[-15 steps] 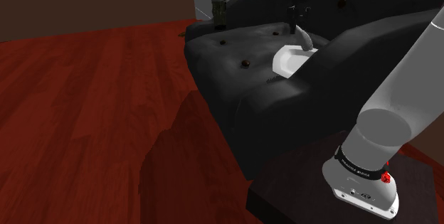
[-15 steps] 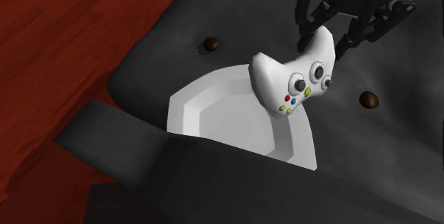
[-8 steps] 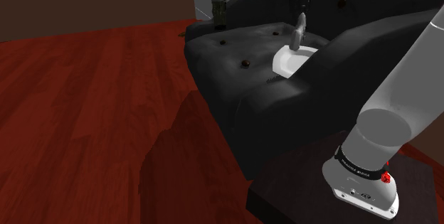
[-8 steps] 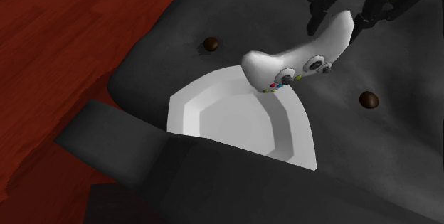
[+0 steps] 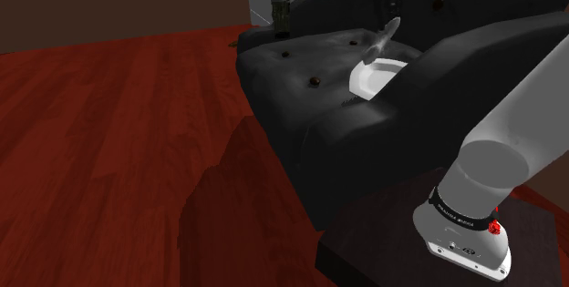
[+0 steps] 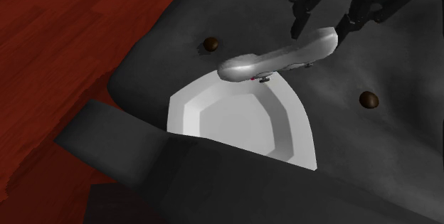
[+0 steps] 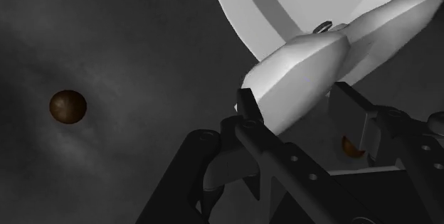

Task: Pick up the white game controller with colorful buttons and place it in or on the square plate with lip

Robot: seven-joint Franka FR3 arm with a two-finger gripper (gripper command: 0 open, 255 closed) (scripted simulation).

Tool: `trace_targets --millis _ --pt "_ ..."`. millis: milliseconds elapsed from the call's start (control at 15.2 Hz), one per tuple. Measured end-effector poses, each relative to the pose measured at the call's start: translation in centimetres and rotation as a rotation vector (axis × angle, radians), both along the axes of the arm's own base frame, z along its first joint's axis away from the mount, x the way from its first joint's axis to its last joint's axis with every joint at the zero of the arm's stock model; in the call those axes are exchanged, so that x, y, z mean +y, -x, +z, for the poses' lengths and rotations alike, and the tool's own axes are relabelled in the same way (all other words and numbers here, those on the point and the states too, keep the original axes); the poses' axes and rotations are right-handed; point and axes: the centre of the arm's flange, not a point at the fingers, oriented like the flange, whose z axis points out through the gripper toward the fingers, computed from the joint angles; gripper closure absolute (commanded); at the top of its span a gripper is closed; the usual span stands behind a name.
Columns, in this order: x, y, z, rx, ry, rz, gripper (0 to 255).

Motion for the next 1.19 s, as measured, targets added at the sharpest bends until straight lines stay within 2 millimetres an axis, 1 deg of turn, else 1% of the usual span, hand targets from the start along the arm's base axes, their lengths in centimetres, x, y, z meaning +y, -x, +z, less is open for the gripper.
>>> trace_targets --millis 264,330,396,462,594,924,1188 --pt "4.6 2.4 -0.7 0.0 0.0 0.0 255" --pt "5.5 3.2 -1.0 0.0 0.0 0.0 255" --pt "6.7 3.6 -1.1 0.0 0.0 0.0 255" --pt "7.3 3.9 -1.7 0.0 0.0 0.001 255" --pt "7.8 4.2 -2.8 0.001 0.0 0.0 255" --pt "7.7 4.5 -5.2 -0.005 0.005 -0.005 255" --pt "7.7 4.4 -5.8 -0.005 0.005 -0.004 255"
